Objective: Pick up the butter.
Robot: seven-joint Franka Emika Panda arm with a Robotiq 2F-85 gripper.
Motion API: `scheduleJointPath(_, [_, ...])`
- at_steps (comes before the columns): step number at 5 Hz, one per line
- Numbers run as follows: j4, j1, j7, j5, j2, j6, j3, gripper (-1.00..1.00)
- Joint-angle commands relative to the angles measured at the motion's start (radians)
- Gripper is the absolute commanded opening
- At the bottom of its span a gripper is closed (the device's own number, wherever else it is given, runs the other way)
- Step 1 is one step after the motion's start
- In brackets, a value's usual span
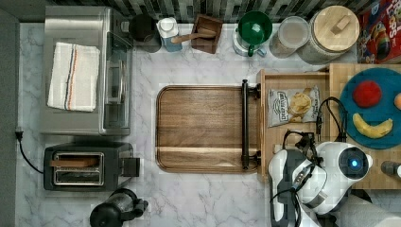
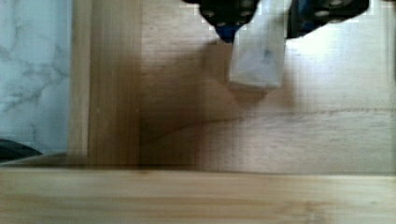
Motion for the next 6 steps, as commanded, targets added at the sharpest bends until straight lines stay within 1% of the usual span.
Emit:
scheduleJointPath(1, [-0.066,0.023,-0.066,-0.007,-0.079,0.108,0.034,-1.00])
scheduleJointPath(2, [-0.051,0.021,-0.111,-0.073,-0.140,0.116,0.021,-1.00])
scheduleJointPath(3, [0.014,0.003,-0.216,-0.070,-0.174,0.068,0.026,-1.00])
scheduleJointPath(4, [0.135,0.006,-0.261,-0.063,-0.158,-0.048,0.020,-1.00])
scheduleJointPath(5, [0.287,0.013,-0.327,-0.047,-0.116,-0.196,0.018,-1.00])
scheduleJointPath(6, [0.351,0.024,-0.284,-0.066,-0.131,-0.309,0.029,-1.00])
